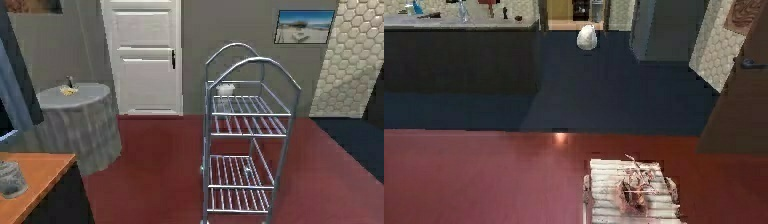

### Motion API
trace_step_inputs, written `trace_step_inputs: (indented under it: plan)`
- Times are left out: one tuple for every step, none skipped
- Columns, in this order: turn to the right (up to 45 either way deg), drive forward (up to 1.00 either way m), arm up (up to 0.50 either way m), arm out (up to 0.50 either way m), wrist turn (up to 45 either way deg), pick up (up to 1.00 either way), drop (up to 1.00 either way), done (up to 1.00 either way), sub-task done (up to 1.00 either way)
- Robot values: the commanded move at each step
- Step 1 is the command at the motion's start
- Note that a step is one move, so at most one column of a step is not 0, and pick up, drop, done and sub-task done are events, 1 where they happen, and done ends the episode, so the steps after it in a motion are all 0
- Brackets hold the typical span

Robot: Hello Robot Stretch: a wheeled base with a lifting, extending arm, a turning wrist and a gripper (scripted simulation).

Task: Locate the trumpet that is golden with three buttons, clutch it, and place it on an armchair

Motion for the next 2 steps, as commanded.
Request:
trace_step_inputs:
  plan:
    - [-45.0, 0.00, 0.00, 0.00, 0.0, 0.00, 0.00, 0.00, 0.00]
    - [-42.0, 0.00, 0.00, 0.00, 0.0, 0.00, 0.00, 0.00, 0.00]
